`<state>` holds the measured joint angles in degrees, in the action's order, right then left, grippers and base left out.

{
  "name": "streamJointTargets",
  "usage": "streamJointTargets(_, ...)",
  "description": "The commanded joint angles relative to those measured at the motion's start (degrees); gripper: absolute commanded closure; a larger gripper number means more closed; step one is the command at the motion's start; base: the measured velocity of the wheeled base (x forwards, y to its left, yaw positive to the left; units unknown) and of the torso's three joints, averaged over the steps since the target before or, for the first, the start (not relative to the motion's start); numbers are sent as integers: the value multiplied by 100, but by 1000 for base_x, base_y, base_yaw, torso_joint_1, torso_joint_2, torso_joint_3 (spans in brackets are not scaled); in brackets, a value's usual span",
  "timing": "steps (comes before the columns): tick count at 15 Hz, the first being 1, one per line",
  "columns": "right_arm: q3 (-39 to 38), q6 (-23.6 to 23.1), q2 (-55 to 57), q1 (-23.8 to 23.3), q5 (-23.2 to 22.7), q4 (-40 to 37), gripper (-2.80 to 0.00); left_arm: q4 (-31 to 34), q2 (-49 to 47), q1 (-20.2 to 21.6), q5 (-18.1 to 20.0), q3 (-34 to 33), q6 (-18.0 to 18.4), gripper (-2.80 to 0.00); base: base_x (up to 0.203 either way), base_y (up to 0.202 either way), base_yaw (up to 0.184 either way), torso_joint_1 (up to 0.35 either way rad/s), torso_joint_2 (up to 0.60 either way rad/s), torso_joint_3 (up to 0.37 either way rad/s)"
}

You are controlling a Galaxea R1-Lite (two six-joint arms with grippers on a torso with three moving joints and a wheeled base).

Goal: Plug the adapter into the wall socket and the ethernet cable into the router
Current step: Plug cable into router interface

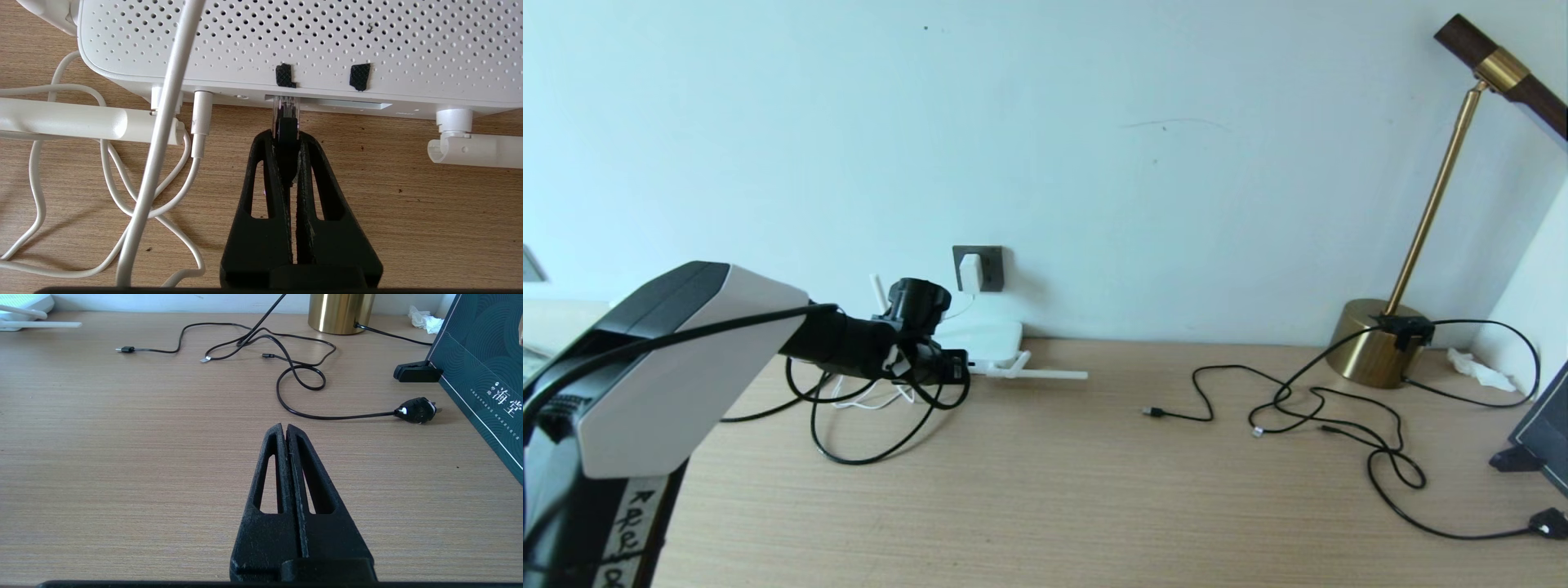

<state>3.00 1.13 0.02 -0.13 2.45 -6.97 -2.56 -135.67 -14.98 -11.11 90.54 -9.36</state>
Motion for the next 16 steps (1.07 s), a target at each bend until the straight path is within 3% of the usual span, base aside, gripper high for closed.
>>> streamJointTargets(1, -1, 2, 6, -3, 1, -6, 0, 1, 14, 4, -14, -1, -4, 0, 0, 0, 0, 0, 0, 0)
streamJointTargets(16, -1, 2, 6, 5, 8, 1, 0, 14, 7, 22, -14, -37, -11, 0, 0, 0, 0, 0, 0, 0)
